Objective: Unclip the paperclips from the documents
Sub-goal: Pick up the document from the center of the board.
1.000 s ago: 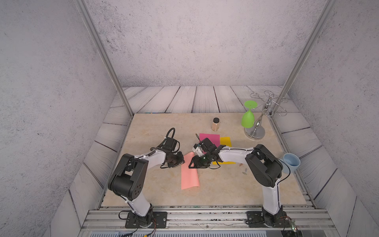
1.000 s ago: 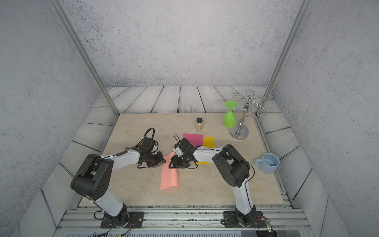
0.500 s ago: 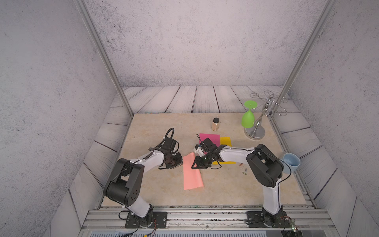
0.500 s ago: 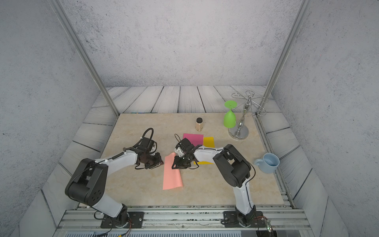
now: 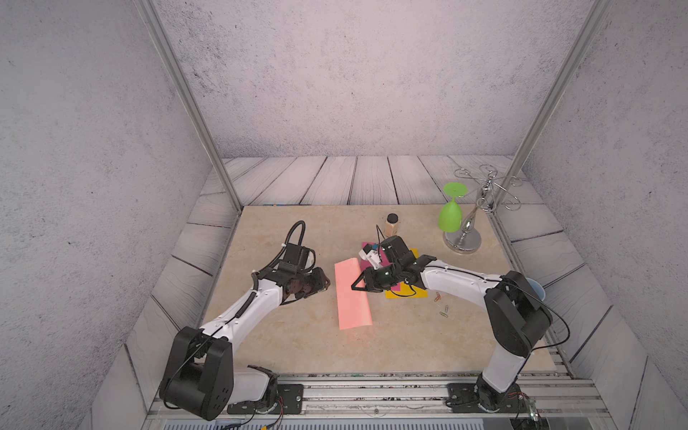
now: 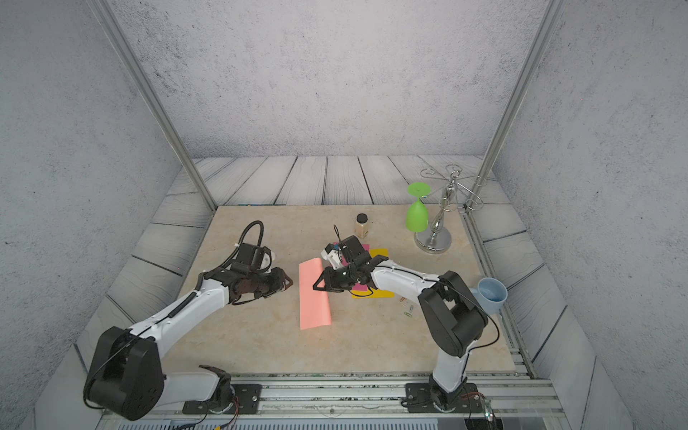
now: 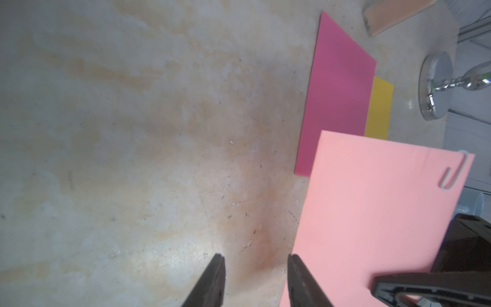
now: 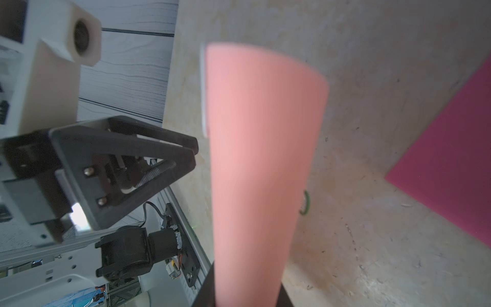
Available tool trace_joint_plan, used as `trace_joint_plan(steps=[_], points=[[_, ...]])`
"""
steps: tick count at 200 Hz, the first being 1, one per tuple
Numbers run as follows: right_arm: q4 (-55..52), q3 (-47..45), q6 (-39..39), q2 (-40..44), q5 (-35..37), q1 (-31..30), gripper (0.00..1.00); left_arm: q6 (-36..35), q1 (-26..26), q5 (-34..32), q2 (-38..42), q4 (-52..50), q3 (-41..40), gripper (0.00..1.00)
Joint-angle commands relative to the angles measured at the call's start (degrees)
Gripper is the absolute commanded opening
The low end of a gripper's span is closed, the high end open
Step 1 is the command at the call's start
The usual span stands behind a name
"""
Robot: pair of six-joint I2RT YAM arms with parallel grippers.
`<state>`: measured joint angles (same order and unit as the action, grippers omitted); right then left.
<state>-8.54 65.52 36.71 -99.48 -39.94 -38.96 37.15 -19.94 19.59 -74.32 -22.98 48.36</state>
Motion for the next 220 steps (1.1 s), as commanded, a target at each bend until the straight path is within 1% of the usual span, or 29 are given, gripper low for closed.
trace_joint_plan(steps=[1, 12, 32, 43, 81, 108, 144, 174, 195, 220], points=[[2.44, -2.71, 1.09, 5.38, -4.54, 1.41, 0.26, -0.32, 0.85, 3.98, 3.46, 4.28, -1.13, 0.50], [3.52, -3.96, 1.52, 7.06, -5.98, 2.21, 0.25, 0.37, 1.12, 6.29, 5.16, 7.57, -2.32, 0.54], [5.09, -5.39, 2.19, 9.61, -9.08, 2.56, 0.25, 3.22, 1.21, 9.93, 7.87, 15.60, -5.23, 0.58], [5.84, -5.88, 2.81, 10.72, -10.55, 2.52, 0.25, 3.84, 1.31, 11.86, 8.49, 17.98, -5.66, 0.59], [9.85, -7.07, 5.42, 13.78, -13.14, 2.57, 0.25, 3.10, 1.35, 18.20, 5.92, 17.76, -3.20, 0.59], [10.97, -6.63, 6.03, 13.67, -14.97, 2.52, 0.24, 4.93, 1.39, 21.32, 5.85, 21.37, -3.23, 0.59], [13.53, -6.80, 7.54, 13.13, -16.91, 2.44, 0.22, 6.76, 1.32, 23.56, 7.67, 25.21, -3.18, 0.59], [15.65, -6.74, 8.28, 12.57, -18.37, 2.31, 0.22, 7.54, 1.31, 27.71, 8.06, 28.17, -2.67, 0.57], [16.00, -6.15, 8.04, 11.73, -19.18, 1.99, 0.22, 7.79, 1.31, 30.50, 7.58, 29.13, -1.88, 0.54], [15.27, -6.09, 7.05, 10.16, -19.56, 1.88, 0.22, 7.88, 1.31, 31.51, 7.87, 29.57, -1.44, 0.47]])
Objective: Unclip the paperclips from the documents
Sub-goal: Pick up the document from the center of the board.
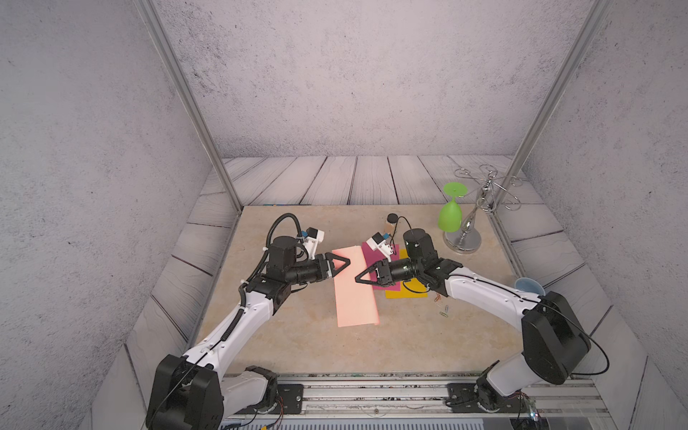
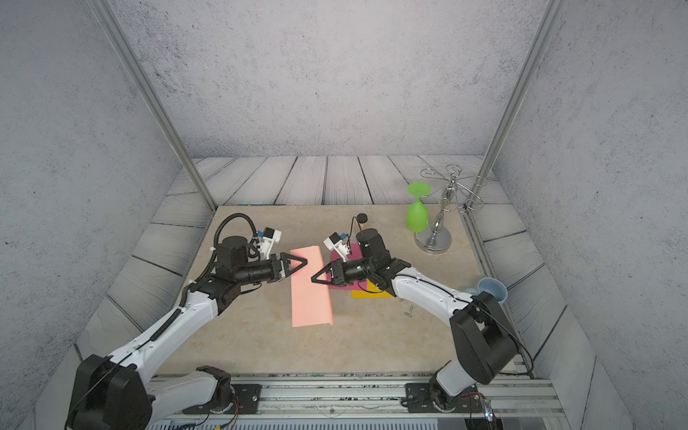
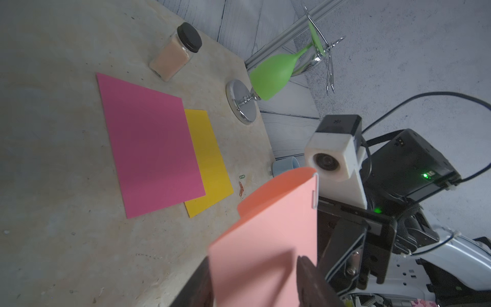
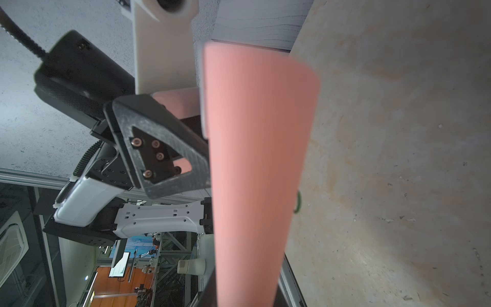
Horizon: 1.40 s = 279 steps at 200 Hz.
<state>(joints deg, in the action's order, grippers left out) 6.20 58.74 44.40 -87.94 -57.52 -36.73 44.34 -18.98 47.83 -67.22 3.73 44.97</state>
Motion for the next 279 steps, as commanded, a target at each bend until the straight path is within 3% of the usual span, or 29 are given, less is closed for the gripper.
trace_joint_plan(steps=[1, 99, 165, 219, 239, 279], points=[[0.51, 0.68, -0.73, -1.41, -1.99, -0.35, 0.22, 0.68, 0.35, 3.30, 0.73, 2.82, 1.96, 0.47], [-6.43, 1.71, -6.34, -2.14, -1.11, -0.61, 0.22, 1.28, 0.36, 3.49, 1.32, 3.73, 1.19, 0.23], [-8.62, 3.92, -8.08, -3.02, -1.20, -1.73, 0.22, 0.90, 0.26, 4.82, 0.25, 3.13, 1.62, 0.19], [-10.00, 3.92, -8.88, -2.87, -0.54, -1.77, 0.23, 0.57, 0.26, 4.28, 0.90, 2.43, 1.75, 0.06], [-11.55, 4.19, -10.13, -2.75, 0.23, -1.81, 0.30, 0.53, 0.26, 4.20, 1.17, 2.29, 1.95, 0.00], [-19.45, 5.19, -17.06, -0.64, 5.88, -1.60, 0.68, -2.44, 0.26, 3.86, 2.14, -2.17, 4.46, 0.00]])
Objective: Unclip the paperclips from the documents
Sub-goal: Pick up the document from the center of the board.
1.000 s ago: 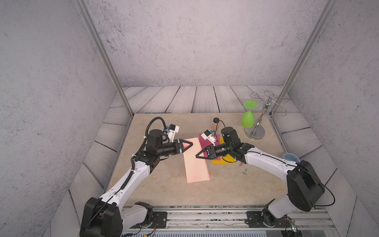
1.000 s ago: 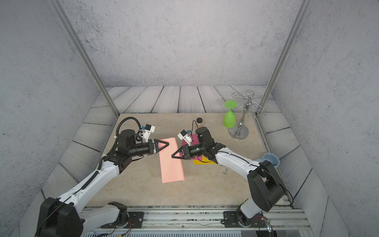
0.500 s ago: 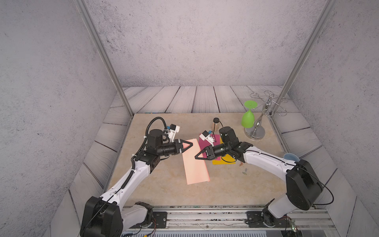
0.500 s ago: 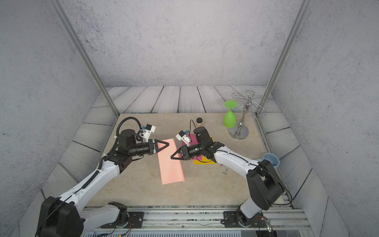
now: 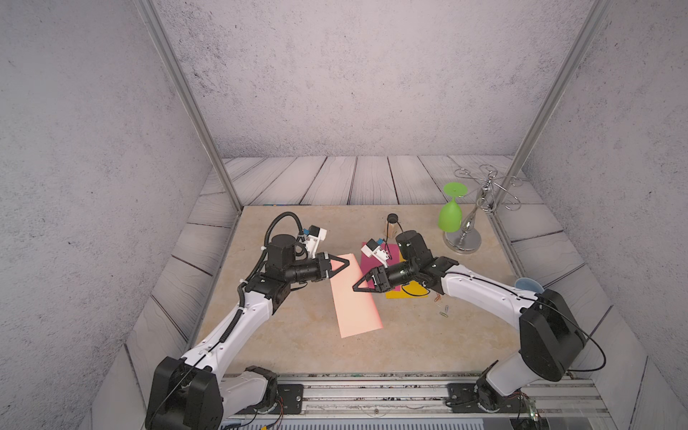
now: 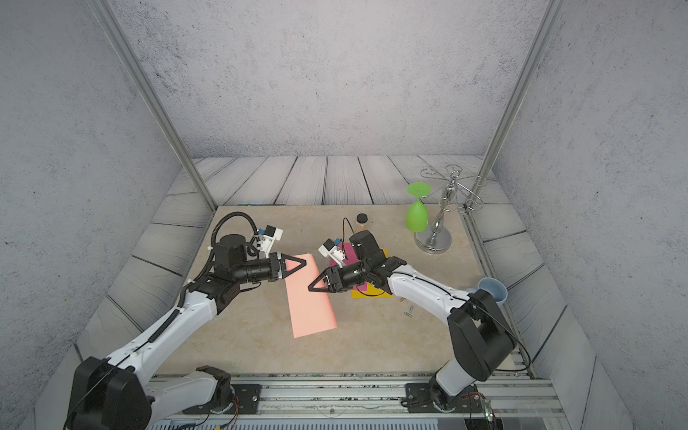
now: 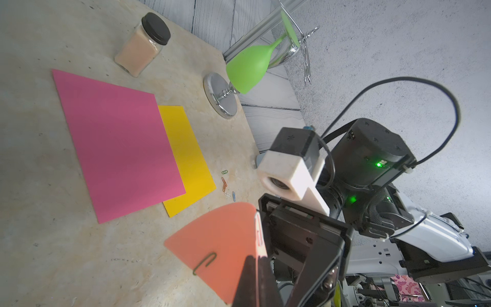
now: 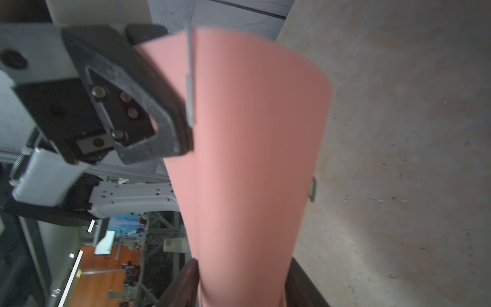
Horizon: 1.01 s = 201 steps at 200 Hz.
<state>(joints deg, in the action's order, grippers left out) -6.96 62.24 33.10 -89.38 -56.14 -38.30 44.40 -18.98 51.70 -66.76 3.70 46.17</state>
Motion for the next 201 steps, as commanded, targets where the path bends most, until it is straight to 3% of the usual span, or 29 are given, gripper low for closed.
trace_joint_plan(steps=[1, 51, 113, 162, 201], points=[[-6.65, 1.76, -6.03, 0.93, 4.70, -0.02, 0.69, -2.58, 0.26, -0.02, 1.74, -2.31, 3.37, 0.00], [-22.29, 6.20, -18.45, 4.75, 12.62, 1.48, 0.85, -13.99, 0.26, 2.45, 2.00, -18.10, 10.97, 0.00], [-39.24, 15.35, -32.79, 9.92, 18.84, 2.93, 0.90, -29.54, 0.26, 4.65, 0.51, -37.23, 19.97, 0.00], [-44.74, 22.10, -38.96, 10.63, 15.42, 2.88, 0.91, -39.34, -0.43, 6.03, -2.61, -48.27, 26.06, 0.00], [-42.26, 23.75, -39.98, 9.70, 10.89, 2.80, 0.84, -46.03, -2.41, 5.06, -4.86, -55.99, 30.20, 0.00]])
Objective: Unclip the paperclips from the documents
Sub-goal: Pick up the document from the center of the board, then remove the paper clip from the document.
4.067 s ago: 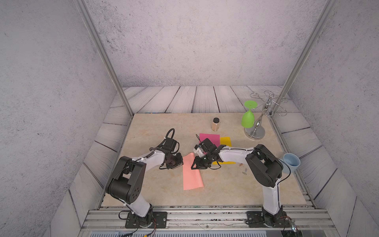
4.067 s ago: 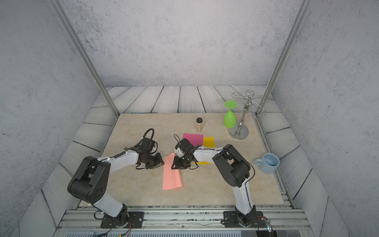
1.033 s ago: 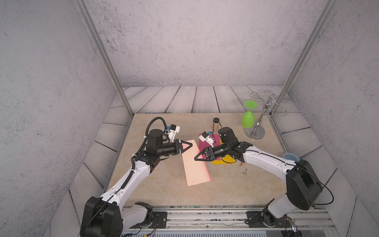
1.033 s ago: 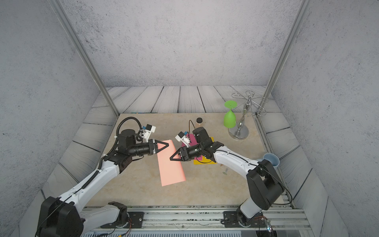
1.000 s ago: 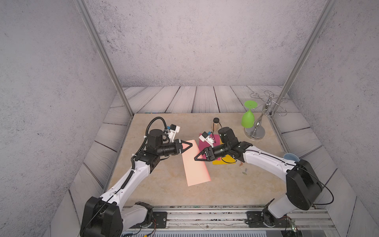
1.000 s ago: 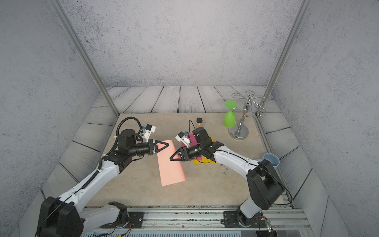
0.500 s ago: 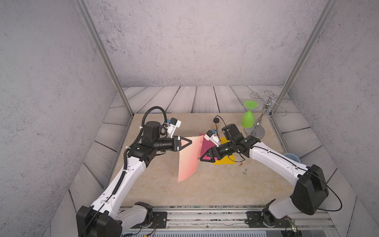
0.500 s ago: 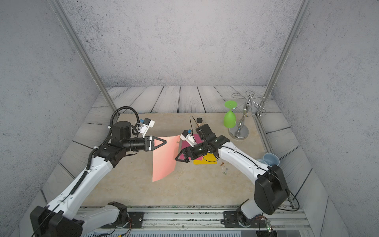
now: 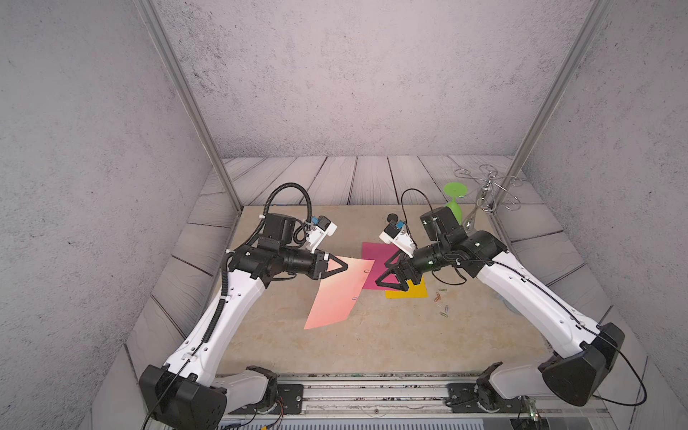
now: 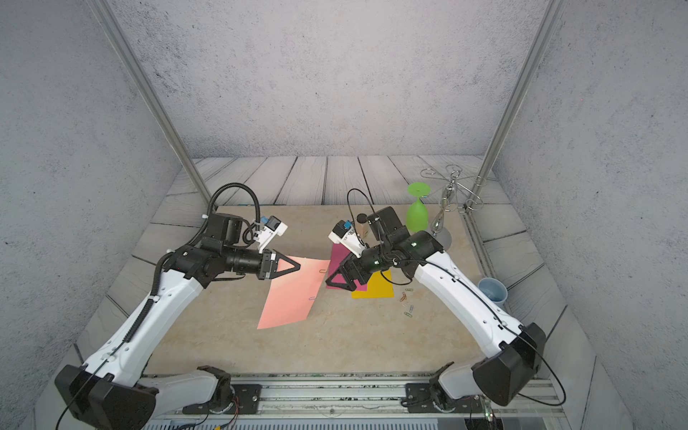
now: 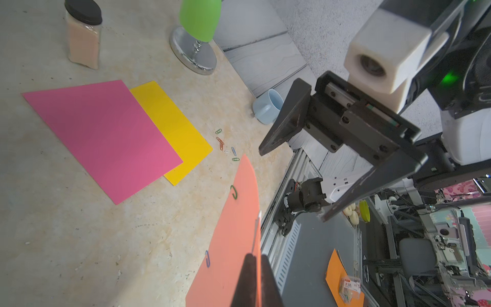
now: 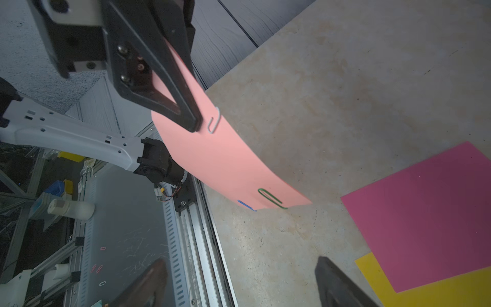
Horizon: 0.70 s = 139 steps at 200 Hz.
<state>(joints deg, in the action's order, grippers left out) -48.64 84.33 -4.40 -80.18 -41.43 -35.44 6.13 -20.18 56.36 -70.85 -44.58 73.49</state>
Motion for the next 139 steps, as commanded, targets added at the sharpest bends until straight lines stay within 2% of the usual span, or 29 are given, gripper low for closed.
trace_joint_plan(steps=[1, 45, 97, 139], points=[[-0.49, 1.68, -2.46, 0.48, -3.96, -0.07, 0.84, -7.91, -1.28, 0.37, -0.82, -7.84, 2.97, 0.00], [1.26, 3.89, -3.64, -2.98, -7.31, -0.86, 0.74, -10.94, -3.85, -0.50, -2.12, -9.86, 3.85, 0.00], [4.67, 4.21, -3.75, -6.38, -8.56, -3.09, 0.70, -12.74, -6.32, -1.62, -4.31, -10.73, 5.03, 0.00], [6.50, 3.04, -3.86, -8.04, -11.77, -4.55, 0.55, -13.52, -6.43, -1.52, -5.09, -10.86, 6.04, 0.00]])
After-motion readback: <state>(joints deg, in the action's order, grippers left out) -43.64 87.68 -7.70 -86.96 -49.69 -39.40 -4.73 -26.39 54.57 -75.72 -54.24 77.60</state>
